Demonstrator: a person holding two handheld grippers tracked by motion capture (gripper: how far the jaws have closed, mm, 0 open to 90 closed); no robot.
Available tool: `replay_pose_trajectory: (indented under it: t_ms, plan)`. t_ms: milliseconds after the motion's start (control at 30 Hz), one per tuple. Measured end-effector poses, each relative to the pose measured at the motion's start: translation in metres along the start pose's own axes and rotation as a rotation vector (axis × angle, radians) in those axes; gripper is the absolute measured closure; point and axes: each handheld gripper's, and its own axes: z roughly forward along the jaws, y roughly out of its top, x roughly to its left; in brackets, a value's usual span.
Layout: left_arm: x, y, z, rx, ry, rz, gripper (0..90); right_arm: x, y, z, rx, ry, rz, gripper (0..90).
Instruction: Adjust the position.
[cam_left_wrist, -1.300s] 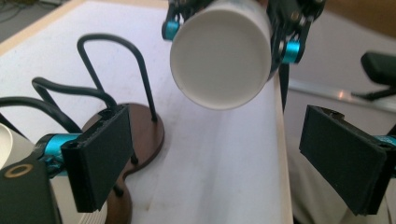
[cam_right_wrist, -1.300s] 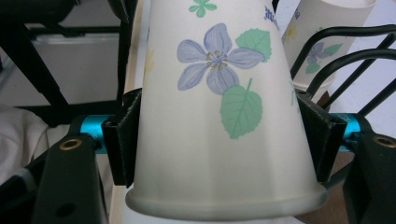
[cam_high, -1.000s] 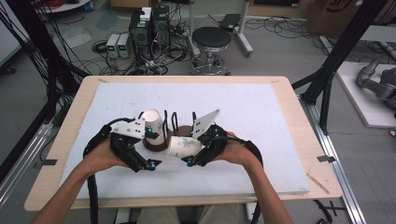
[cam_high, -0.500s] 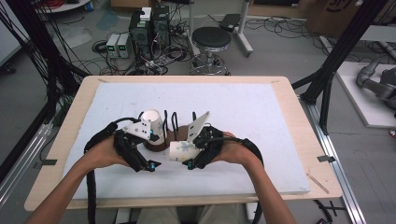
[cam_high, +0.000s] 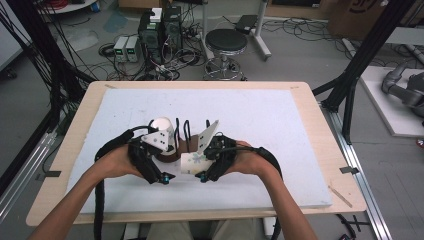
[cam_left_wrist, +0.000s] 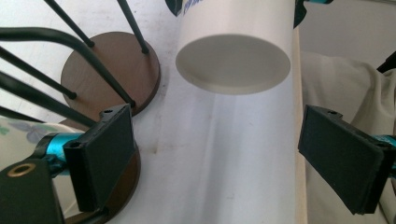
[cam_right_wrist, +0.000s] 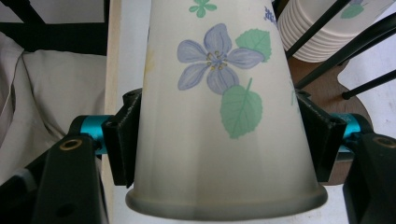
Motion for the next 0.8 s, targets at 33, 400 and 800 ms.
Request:
replay_pose_trajectory:
  t_ms: [33, 400, 800]
  plan:
    - [0.0, 0.001, 0.001, -0.001, -0.001, -0.001, 11.0, 0.0, 0.0, 0.0, 0.0, 0.0, 0.0, 28.7]
    - [0.0, 0.011, 0.011, 0.002, -0.01, 0.018, 12.0, 0.0, 0.001, 0.002, 0.006, 0.002, 0.005, 28.7]
    - [-0.002, 0.02, 0.023, 0.006, -0.031, 0.039, 13.4, -0.001, 0.002, 0.004, 0.009, 0.014, 0.004, 28.7]
